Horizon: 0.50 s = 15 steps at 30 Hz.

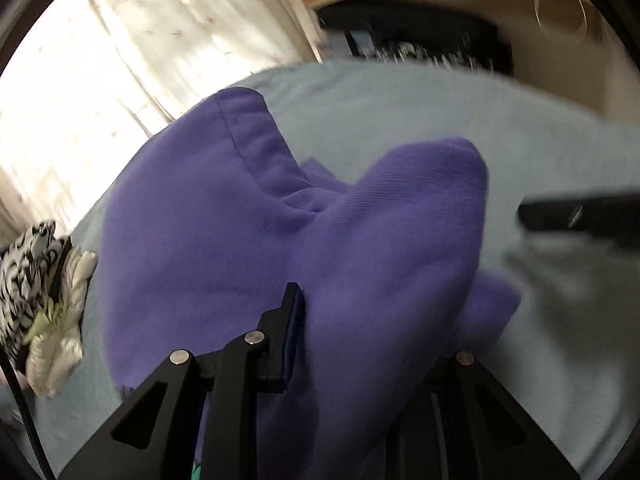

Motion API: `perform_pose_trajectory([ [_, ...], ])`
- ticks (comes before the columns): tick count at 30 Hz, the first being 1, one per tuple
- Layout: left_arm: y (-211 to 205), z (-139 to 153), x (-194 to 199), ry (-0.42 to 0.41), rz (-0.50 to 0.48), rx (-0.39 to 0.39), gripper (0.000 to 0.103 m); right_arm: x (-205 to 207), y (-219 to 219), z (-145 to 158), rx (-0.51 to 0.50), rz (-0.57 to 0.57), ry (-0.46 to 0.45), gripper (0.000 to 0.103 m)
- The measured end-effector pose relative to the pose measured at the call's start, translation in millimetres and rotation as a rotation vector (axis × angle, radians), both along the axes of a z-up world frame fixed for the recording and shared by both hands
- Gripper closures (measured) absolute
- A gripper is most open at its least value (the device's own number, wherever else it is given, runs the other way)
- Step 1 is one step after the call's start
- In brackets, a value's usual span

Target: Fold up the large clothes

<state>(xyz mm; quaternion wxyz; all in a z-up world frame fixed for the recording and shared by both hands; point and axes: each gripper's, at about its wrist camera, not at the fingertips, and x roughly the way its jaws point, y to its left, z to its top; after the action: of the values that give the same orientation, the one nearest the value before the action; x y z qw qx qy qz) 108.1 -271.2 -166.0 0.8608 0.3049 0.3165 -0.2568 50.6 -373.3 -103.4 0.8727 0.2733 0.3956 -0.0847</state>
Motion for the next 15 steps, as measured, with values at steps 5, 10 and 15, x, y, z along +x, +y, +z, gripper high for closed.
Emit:
perform_pose_trajectory([
  [5,-19,-8,-20,-0.057,-0.037,0.066,0.075,-3,-10,-6,0.013,-0.003,0.01,0.085],
  [10,-12,8,-28,-0.015,-0.093,0.024,0.034,-7,-18,-5,0.019,-0.013,-0.004,0.085],
  [15,-11,19,-44,-0.01,-0.171,0.009,0.024,-10,-15,1,0.012,-0.012,-0.014,0.085],
])
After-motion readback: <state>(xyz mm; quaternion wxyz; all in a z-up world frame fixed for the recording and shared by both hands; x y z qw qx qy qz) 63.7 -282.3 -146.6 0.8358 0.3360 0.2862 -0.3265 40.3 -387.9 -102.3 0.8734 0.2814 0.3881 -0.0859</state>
